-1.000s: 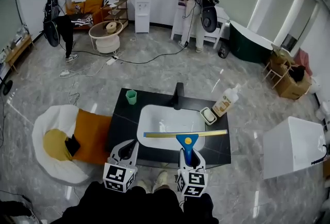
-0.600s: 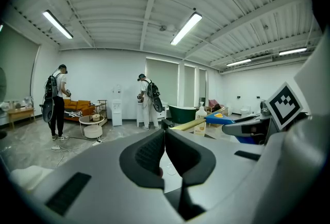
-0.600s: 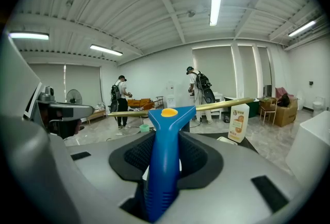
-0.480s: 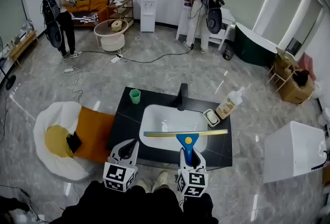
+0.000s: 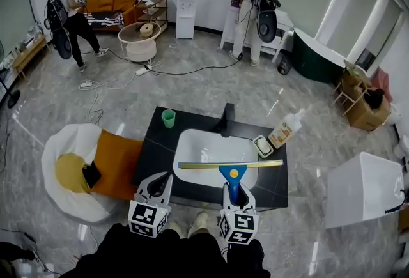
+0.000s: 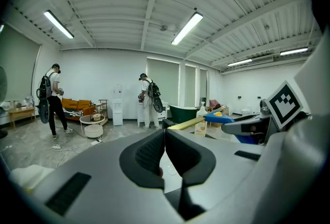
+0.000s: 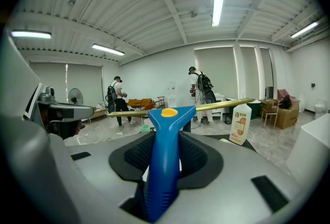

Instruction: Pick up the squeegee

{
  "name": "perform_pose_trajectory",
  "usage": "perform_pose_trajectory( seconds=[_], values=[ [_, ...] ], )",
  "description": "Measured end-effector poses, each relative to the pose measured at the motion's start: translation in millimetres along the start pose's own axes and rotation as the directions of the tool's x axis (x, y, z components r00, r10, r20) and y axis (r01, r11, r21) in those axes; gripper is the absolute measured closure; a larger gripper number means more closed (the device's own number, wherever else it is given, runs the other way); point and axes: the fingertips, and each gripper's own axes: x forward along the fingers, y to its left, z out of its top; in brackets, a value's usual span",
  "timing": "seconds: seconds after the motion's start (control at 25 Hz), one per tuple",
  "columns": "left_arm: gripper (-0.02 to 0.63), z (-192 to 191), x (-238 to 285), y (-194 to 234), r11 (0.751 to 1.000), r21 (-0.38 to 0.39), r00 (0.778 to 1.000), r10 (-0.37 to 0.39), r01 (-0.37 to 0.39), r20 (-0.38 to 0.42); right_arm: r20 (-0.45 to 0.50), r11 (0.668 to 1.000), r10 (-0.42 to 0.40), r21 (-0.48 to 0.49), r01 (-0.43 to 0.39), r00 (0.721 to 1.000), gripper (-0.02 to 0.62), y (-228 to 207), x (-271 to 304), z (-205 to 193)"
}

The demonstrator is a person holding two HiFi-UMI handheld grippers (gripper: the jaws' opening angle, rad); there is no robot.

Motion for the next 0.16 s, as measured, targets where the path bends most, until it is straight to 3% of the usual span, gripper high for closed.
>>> perform_pose_trajectory(
  seconds=[0.16],
  values=[
    [0.581,-1.0,-1.5,0.7,1.0,-0.001,1.0,-0.001,0.001,0.0,0.0,1.0,0.001,-0.001,-0.001,1.0,0.449,1.8,-0.3,-0.5]
  ],
)
